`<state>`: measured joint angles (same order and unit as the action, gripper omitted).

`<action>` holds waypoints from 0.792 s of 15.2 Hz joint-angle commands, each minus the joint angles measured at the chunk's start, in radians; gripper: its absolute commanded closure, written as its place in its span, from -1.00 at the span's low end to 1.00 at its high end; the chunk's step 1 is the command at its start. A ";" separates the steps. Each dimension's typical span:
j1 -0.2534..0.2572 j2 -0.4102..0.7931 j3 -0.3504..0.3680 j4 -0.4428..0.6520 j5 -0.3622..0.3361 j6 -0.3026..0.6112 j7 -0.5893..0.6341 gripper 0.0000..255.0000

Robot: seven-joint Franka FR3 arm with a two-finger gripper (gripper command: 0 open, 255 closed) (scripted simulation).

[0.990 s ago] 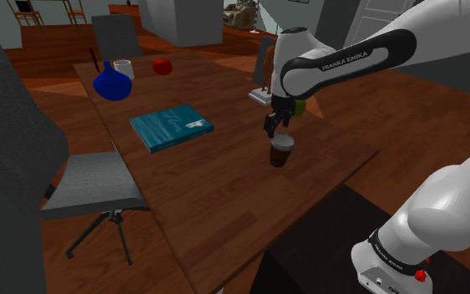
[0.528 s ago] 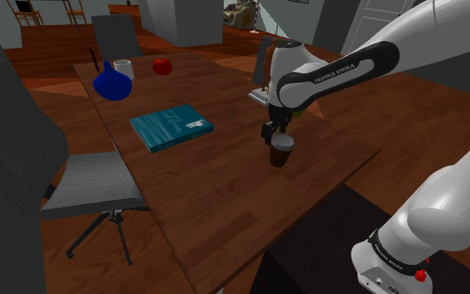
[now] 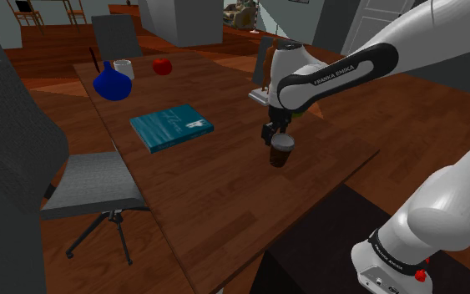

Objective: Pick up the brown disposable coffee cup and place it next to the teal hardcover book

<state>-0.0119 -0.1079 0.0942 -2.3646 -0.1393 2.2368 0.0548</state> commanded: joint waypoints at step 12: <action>0.001 -0.015 0.000 0.013 0.005 -0.027 -0.005 1.00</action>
<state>-0.0113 -0.1162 0.0944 -2.3573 -0.1367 2.2218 0.0522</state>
